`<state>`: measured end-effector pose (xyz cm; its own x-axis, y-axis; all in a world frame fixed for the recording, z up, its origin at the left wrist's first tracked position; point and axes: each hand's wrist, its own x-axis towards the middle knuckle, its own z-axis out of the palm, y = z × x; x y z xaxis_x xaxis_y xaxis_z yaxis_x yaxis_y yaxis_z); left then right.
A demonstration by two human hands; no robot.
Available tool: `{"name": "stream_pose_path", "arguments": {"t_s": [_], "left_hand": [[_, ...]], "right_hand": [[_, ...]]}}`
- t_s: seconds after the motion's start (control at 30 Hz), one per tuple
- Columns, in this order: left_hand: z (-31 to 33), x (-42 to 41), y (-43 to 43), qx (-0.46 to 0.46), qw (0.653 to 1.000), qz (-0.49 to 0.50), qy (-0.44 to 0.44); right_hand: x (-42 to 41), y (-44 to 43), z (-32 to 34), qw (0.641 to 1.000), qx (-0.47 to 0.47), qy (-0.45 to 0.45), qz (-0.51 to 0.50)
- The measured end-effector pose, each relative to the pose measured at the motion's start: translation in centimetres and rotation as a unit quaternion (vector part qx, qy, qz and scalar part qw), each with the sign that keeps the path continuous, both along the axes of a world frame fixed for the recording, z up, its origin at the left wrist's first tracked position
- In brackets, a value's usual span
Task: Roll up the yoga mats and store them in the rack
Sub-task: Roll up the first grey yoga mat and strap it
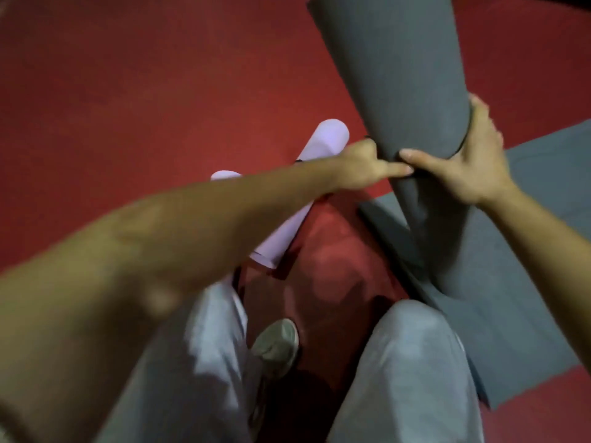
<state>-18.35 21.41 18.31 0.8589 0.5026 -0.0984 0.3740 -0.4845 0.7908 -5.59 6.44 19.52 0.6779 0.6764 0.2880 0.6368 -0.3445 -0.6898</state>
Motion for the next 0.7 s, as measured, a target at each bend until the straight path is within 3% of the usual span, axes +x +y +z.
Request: {"name": "stream_pose_path", "arguments": {"t_s": [0.1, 0.17, 0.33, 0.57, 0.7], "left_hand": [[1.5, 2.9, 1.6, 0.011, 0.995, -0.087, 0.043], [1.2, 4.6, 1.1, -0.005, 0.993, -0.117, 0.026], [-6.6, 10.9, -3.0, -0.082, 0.983, -0.162, 0.007], [-17.3, 16.1, -17.2, -0.081, 0.957, -0.277, 0.013], [-20.9, 16.5, -26.0, -0.121, 0.920, -0.372, 0.036]], "right_hand": [[2.0, -0.7, 0.7, 0.997, -0.034, 0.013, -0.070], [2.9, -1.6, 0.4, 0.992, -0.057, 0.037, -0.104], [5.0, -6.3, -3.0, 0.965, -0.085, 0.124, -0.214], [5.2, -19.7, -11.4, 0.863, -0.175, 0.207, -0.427], [2.8, -27.6, -14.2, 0.794, -0.223, 0.254, -0.505]]}}
